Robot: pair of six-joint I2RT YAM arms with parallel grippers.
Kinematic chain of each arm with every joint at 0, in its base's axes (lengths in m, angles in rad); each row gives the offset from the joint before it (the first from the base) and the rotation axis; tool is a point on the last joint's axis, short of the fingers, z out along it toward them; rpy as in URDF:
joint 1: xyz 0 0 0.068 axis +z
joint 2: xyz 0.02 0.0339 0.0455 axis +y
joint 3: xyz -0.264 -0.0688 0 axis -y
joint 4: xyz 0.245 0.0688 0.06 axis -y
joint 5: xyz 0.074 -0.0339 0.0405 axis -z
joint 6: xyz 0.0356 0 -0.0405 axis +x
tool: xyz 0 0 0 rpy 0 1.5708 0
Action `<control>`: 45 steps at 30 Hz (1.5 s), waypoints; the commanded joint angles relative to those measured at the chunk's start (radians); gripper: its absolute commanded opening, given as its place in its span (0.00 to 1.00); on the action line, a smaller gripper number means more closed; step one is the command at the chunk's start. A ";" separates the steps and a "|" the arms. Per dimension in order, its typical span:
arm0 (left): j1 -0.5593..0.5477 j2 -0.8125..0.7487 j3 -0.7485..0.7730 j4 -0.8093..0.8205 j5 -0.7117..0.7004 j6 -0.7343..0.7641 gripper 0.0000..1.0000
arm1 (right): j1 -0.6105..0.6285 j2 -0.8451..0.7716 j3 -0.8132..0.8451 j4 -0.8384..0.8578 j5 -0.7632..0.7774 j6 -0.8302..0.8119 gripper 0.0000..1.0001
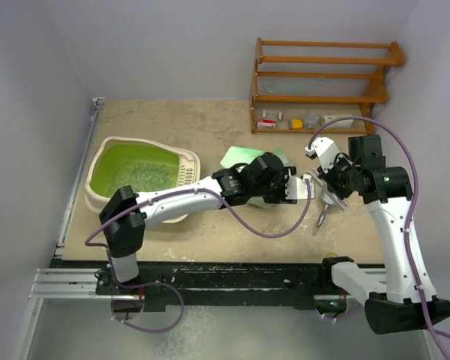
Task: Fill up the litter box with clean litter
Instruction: Adjust the cat litter bag at the center of the board.
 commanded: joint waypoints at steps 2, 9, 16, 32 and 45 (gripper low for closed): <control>0.003 -0.159 -0.087 0.221 -0.322 0.100 0.59 | -0.023 -0.018 -0.019 0.044 -0.035 0.040 0.00; -0.027 -0.279 -0.200 0.221 -0.305 0.122 0.62 | -0.052 -0.006 -0.046 0.089 -0.070 0.057 0.00; -0.092 -0.254 -0.133 0.063 -0.163 0.117 0.63 | -0.097 0.015 -0.071 0.119 -0.126 0.064 0.00; -0.141 -0.158 -0.225 0.066 -0.275 0.251 0.62 | -0.178 0.037 -0.070 0.126 -0.207 0.055 0.00; -0.062 -0.036 -0.053 0.099 -0.243 0.257 0.62 | -0.225 0.061 -0.095 0.156 -0.260 0.022 0.00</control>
